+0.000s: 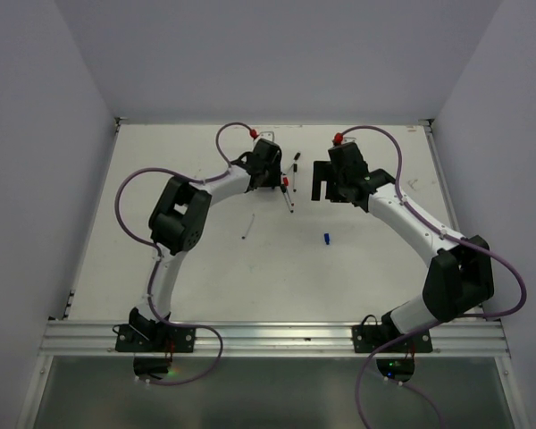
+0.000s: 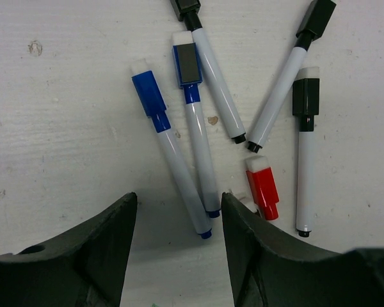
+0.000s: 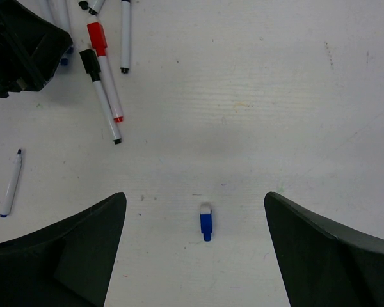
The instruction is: Open the pen caps
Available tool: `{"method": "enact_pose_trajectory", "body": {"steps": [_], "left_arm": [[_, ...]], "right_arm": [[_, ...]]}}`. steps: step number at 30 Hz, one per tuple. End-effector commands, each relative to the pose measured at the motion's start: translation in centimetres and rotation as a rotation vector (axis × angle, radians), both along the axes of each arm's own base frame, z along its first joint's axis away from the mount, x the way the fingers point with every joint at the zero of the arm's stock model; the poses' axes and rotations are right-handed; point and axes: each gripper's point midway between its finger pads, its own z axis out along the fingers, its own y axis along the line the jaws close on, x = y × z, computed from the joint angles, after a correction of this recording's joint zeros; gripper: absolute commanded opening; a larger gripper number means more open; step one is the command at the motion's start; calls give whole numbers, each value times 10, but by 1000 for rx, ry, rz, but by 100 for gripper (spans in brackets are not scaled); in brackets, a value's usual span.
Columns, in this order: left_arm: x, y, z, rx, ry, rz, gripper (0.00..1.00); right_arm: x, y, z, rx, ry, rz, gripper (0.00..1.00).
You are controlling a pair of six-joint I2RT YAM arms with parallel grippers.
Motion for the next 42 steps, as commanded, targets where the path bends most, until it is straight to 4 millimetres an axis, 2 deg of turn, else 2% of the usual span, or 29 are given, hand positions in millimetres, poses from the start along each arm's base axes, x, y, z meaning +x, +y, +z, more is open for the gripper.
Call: {"method": "enact_pose_trajectory", "body": {"steps": [1,12,19,22,34,42], "left_arm": [[9,7,30,-40,-42,21,59],[16,11,27,-40,-25,52,59],[17,-1,43,-118,-79,-15,59],[19,1,49,-128,-94,-15,59],[19,21,41,-110,-65,42,59],[21,19,33,-89,-31,38,59]], "right_arm": [[2,0,17,26,-56,-4,94],[1,-3,16,16,-55,-3,94],[1,-2,11,13,-46,2,94],[1,-1,12,14,-47,4,94],[1,-2,13,13,-50,6,95],[1,-3,16,14,-57,5,95]]}}
